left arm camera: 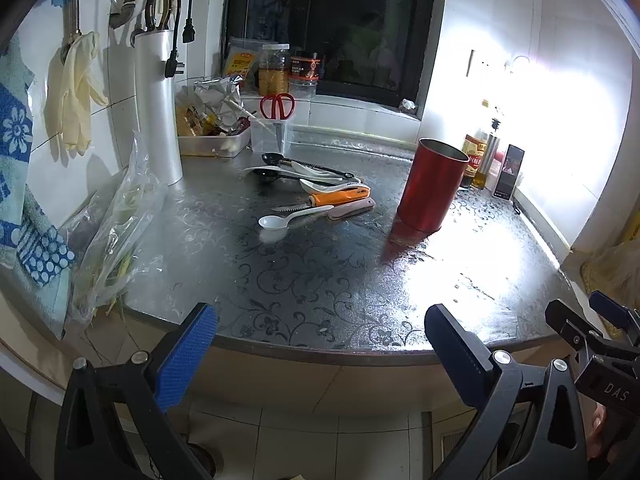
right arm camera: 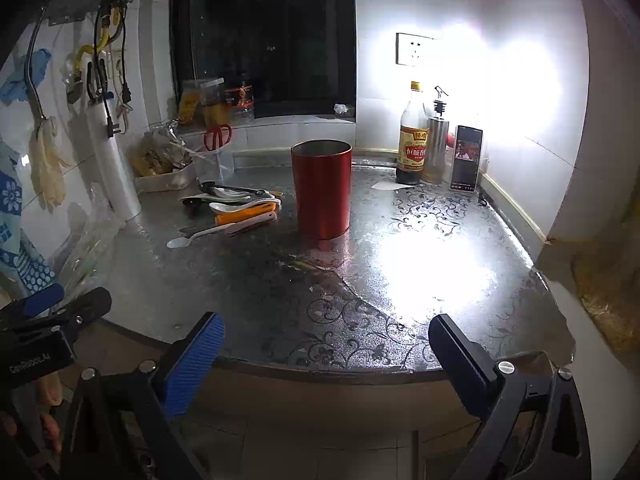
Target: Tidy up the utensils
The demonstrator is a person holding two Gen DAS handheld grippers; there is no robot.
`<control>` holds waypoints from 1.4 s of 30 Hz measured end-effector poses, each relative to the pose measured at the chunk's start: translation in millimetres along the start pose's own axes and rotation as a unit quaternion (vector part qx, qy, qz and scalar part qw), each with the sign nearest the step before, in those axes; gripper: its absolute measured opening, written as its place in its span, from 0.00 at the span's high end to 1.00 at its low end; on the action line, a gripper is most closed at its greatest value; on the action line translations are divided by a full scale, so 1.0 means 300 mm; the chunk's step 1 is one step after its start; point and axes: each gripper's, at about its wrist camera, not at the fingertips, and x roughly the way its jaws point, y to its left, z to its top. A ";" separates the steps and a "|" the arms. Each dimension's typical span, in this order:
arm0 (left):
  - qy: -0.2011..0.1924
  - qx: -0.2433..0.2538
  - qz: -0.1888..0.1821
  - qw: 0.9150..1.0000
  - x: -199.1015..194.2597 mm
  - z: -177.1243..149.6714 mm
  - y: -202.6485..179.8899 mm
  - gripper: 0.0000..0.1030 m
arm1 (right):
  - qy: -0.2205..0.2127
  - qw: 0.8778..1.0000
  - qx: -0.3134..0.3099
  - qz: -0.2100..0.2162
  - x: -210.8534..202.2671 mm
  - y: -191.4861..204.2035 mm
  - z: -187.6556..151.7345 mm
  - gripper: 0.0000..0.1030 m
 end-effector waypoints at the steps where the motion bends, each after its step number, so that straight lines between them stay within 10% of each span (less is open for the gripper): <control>1: -0.002 0.001 0.000 1.000 -0.004 0.000 0.000 0.00 | 0.001 1.000 -0.001 0.000 0.000 0.000 -0.003 0.00; 42: 0.021 0.003 -0.007 1.000 0.141 0.095 0.142 0.00 | 0.019 0.999 -0.007 -0.026 0.139 0.119 0.085 0.00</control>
